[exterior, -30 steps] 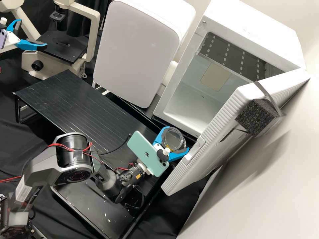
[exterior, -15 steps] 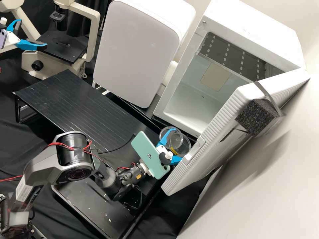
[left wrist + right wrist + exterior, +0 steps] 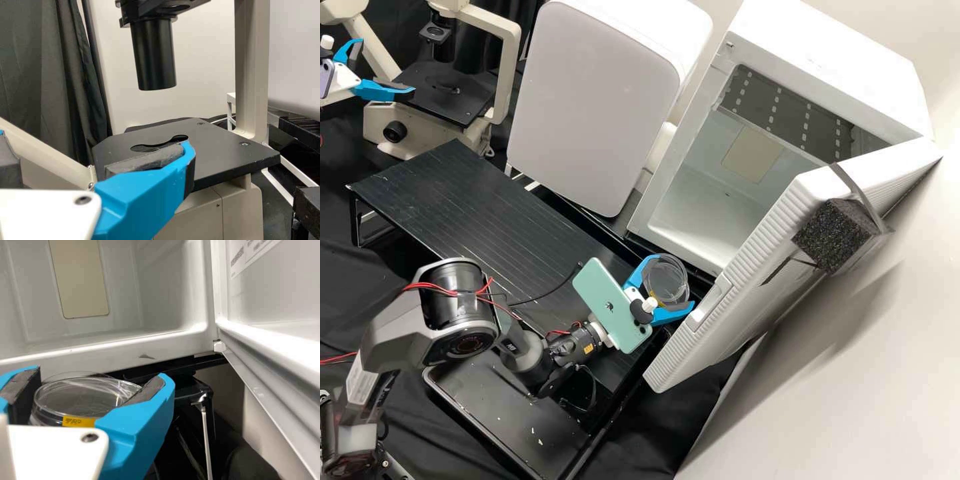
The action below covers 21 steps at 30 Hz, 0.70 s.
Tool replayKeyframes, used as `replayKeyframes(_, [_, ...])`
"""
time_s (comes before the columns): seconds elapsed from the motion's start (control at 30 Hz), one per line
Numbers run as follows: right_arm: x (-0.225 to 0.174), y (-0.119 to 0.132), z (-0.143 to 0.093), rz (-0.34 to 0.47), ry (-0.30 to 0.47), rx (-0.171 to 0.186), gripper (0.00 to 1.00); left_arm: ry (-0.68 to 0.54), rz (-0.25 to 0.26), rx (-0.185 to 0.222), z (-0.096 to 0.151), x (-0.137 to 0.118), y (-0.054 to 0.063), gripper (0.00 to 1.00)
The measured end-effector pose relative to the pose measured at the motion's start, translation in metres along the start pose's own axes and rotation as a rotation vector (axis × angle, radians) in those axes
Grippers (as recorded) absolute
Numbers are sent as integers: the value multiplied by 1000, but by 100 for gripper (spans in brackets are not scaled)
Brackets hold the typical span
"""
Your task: Take the petri dish out of the incubator
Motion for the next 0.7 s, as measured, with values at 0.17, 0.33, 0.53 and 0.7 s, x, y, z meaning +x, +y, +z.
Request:
replayKeyframes(0.17, [-1, 0, -1, -2, -1, -5, 0, 0, 0, 0, 0, 0, 0, 100])
replayKeyframes(0.33, [-1, 0, -1, -2, -1, -5, 0, 0, 0, 0, 0, 0, 0, 100])
replayKeyframes(0.53, [0, -1, -1, -5, 2, -4, 0, 0, 0, 0, 0, 0, 0, 100])
replayKeyframes(0.7, [-5, -1, -8, -10, 5, -6, 0, 0, 0, 0, 0, 0, 0, 100])
